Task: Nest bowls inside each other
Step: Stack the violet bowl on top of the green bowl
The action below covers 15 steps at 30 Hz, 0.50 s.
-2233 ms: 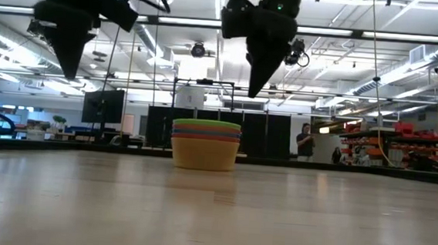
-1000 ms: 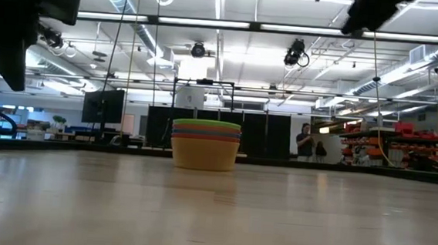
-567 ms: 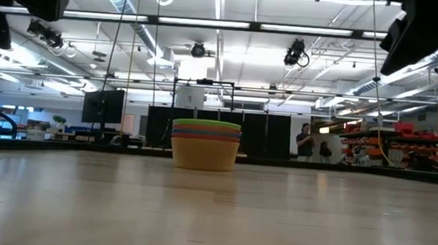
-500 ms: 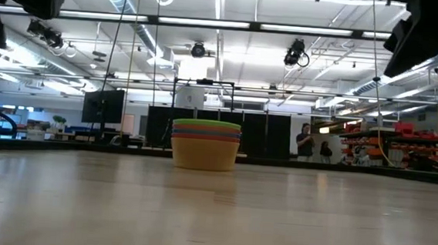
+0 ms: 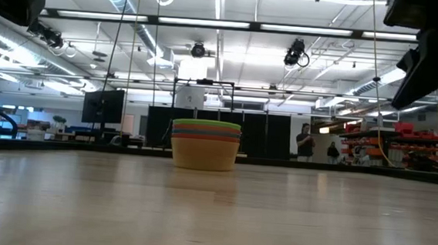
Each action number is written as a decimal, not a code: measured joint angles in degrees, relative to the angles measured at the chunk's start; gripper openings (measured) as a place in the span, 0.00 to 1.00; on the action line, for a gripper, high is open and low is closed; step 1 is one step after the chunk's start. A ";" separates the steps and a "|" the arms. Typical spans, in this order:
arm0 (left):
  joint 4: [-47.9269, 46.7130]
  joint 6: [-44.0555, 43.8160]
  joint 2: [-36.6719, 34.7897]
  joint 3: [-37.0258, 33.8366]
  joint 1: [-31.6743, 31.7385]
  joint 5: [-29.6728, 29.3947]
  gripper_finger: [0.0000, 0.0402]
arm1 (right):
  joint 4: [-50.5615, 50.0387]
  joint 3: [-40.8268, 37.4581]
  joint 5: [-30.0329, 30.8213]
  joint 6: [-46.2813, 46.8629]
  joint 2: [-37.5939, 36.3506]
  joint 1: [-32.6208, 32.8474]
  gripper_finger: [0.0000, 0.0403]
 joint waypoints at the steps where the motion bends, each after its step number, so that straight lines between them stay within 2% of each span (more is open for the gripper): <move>1: -0.08 -0.02 0.02 0.00 -0.03 0.00 0.07 | 0.00 -0.27 -0.02 0.51 0.00 0.00 0.16; 9: 2.63 -0.30 2.69 0.00 -0.06 -0.31 0.12 | 0.97 -0.87 -0.15 1.24 0.01 0.00 0.16; 15: -0.88 0.15 5.72 0.00 0.09 1.05 0.10 | 1.57 -0.87 -0.15 0.86 0.02 0.00 0.16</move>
